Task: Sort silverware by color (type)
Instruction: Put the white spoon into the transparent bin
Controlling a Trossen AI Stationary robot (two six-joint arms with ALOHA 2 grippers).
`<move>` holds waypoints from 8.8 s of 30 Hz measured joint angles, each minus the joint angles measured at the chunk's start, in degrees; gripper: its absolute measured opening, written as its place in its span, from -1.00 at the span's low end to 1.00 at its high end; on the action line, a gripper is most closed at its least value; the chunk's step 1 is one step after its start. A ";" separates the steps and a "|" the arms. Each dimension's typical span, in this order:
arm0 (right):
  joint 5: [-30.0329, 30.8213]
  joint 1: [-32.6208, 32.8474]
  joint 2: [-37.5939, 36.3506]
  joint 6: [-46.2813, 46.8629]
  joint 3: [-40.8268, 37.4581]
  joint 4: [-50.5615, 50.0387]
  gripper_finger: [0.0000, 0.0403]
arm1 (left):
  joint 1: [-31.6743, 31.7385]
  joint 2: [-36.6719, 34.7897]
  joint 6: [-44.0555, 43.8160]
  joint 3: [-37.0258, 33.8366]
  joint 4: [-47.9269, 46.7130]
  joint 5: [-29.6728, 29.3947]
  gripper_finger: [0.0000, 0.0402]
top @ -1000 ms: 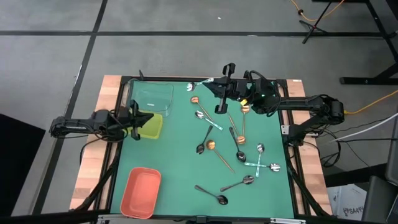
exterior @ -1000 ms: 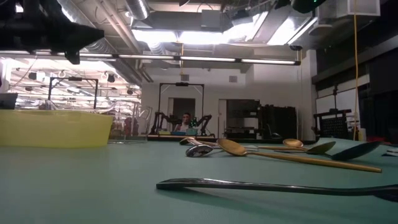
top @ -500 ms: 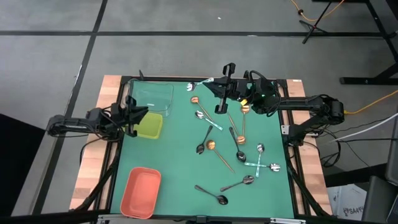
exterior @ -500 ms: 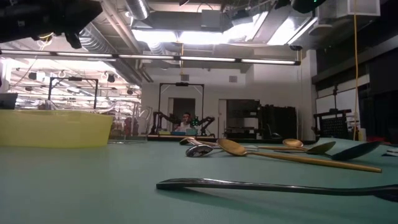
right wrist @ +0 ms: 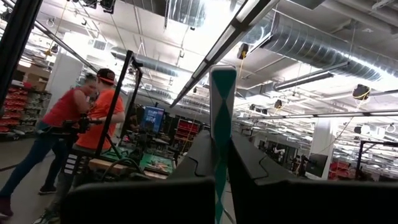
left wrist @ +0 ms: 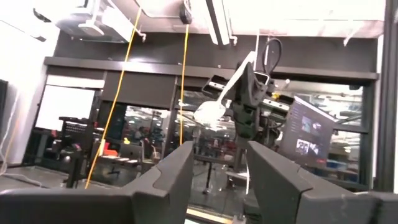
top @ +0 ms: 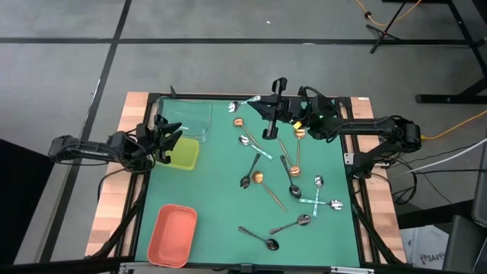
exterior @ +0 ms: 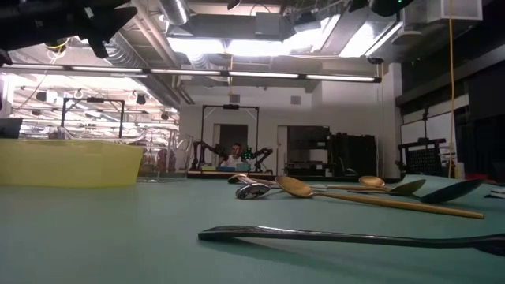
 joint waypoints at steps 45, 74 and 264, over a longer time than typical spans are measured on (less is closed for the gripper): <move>0.04 0.00 -0.02 0.04 0.00 -11.60 -0.98 | 4.65 46.94 13.66 44.36 -18.11 -0.18 -0.26; -10.01 0.05 -0.02 0.07 0.00 -20.92 -0.98 | 7.23 53.05 13.38 44.49 -18.20 13.29 -0.27; 9.14 0.00 -13.88 0.07 -0.07 -75.01 -0.45 | 48.37 69.88 36.03 44.47 -82.84 14.27 -0.62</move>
